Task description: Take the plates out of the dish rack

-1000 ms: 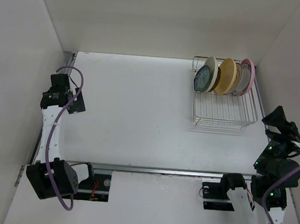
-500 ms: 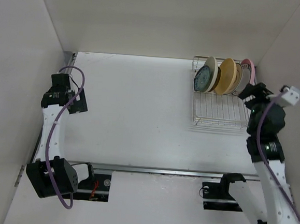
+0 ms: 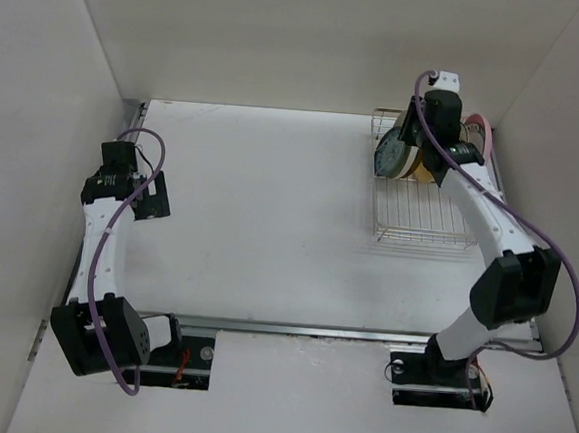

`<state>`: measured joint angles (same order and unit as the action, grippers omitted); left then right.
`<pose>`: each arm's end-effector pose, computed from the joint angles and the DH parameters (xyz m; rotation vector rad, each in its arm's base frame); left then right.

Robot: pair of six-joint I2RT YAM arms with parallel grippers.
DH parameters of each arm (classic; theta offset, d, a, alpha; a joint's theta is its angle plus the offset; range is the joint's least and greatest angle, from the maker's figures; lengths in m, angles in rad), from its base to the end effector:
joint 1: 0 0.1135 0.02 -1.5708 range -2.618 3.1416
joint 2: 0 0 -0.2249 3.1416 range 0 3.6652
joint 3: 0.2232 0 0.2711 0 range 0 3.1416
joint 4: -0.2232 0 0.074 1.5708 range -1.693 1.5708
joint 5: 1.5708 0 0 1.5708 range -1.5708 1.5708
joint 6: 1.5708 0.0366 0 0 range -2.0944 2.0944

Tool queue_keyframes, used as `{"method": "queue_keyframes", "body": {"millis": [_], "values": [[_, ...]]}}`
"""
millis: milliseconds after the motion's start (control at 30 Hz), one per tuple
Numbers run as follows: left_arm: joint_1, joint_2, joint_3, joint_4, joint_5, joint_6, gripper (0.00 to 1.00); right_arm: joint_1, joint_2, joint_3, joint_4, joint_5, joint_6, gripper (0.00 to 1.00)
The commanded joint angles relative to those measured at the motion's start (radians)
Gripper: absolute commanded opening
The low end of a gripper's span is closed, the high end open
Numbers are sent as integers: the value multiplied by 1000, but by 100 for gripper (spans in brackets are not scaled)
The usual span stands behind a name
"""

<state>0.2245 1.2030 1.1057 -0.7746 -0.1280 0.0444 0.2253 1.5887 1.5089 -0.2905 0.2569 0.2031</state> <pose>0.2710 0.0667 0.2730 -0.2775 2.4367 0.2755 0.3864 0.0790 0.3375 0.1485 1.9228 0.0371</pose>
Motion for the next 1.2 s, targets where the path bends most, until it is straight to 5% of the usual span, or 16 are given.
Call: {"method": "queue_keyframes", "body": {"millis": [0, 733, 1067, 1167], "values": [[4, 13, -6, 1, -4, 11, 100, 34, 63, 149, -41, 77, -60, 37], [4, 43, -6, 1, 24, 20, 100, 83, 508, 453, -269, 441, -122, 37], [4, 43, -6, -17, 53, 29, 100, 83, 620, 519, -315, 440, -67, 46], [4, 43, -6, -17, 108, 38, 100, 83, 640, 531, -325, 440, -41, 26]]}}
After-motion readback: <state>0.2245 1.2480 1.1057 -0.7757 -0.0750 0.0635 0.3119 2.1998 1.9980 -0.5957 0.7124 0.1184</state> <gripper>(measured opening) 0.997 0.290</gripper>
